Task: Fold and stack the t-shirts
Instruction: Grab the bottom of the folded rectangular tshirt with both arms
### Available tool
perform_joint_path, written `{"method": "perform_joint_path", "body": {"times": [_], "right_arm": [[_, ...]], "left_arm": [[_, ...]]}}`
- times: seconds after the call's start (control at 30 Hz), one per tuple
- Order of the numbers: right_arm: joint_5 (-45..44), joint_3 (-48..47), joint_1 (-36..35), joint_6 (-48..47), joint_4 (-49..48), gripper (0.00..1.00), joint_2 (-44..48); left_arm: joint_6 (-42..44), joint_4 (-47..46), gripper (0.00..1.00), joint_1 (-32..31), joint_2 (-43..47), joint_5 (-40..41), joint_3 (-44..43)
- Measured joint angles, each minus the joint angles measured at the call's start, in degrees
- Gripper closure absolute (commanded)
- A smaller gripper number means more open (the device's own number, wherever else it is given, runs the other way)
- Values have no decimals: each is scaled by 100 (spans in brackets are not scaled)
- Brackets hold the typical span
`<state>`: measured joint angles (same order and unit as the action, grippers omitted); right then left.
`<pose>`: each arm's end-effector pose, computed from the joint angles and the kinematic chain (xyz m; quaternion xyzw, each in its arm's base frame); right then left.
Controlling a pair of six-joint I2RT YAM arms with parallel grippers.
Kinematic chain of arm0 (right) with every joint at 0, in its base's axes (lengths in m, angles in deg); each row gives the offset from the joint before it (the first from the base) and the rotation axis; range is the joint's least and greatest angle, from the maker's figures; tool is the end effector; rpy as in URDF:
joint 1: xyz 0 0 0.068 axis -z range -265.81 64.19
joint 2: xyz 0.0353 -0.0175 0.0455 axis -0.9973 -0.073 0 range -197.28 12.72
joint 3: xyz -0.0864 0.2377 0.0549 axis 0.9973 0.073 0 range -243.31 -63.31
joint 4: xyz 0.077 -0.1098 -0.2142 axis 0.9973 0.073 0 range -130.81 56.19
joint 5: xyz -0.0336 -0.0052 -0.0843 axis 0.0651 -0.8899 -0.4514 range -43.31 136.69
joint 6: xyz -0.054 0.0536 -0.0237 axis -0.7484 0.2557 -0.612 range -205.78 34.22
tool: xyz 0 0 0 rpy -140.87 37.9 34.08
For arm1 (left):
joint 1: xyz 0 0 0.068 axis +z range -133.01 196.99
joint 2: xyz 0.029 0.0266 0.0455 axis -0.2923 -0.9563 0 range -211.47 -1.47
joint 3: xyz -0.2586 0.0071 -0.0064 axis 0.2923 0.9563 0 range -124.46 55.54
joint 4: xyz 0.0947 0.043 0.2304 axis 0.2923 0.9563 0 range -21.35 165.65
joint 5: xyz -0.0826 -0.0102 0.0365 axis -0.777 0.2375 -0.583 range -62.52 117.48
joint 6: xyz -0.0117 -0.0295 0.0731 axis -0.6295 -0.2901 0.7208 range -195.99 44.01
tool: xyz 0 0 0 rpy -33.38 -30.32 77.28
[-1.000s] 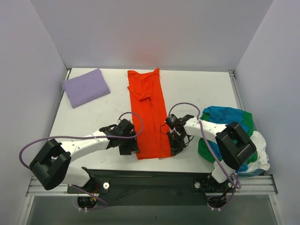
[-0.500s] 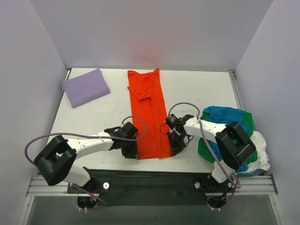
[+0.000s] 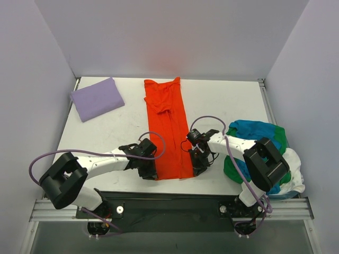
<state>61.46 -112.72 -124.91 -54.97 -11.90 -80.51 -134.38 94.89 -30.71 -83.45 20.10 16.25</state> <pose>0.2119 0.1947 0.1087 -0.0901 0.9765 0.1895 0.0492 0.1618 -0.1909 0.1123 -0.0796 0.9779 -0.1838 0.0591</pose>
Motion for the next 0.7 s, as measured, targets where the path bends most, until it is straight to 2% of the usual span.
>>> {"method": "perform_joint_path", "body": {"times": [0.1, 0.13, 0.2, 0.37, 0.7], "right_arm": [[0, 0, 0, 0, 0, 88, 0], [0, 0, 0, 0, 0, 89, 2], [0, 0, 0, 0, 0, 90, 2], [7, 0, 0, 9, 17, 100, 24], [42, 68, -76, 184, 166, 100, 492]], "left_arm": [[-57, -68, 85, 0, -9, -57, 48], [-72, -85, 94, -2, -17, -76, 63], [-103, -107, 100, -7, -22, -92, 72], [-114, -107, 100, -22, -7, -63, 74], [-105, 481, 100, -186, 573, 461, 74]]}}
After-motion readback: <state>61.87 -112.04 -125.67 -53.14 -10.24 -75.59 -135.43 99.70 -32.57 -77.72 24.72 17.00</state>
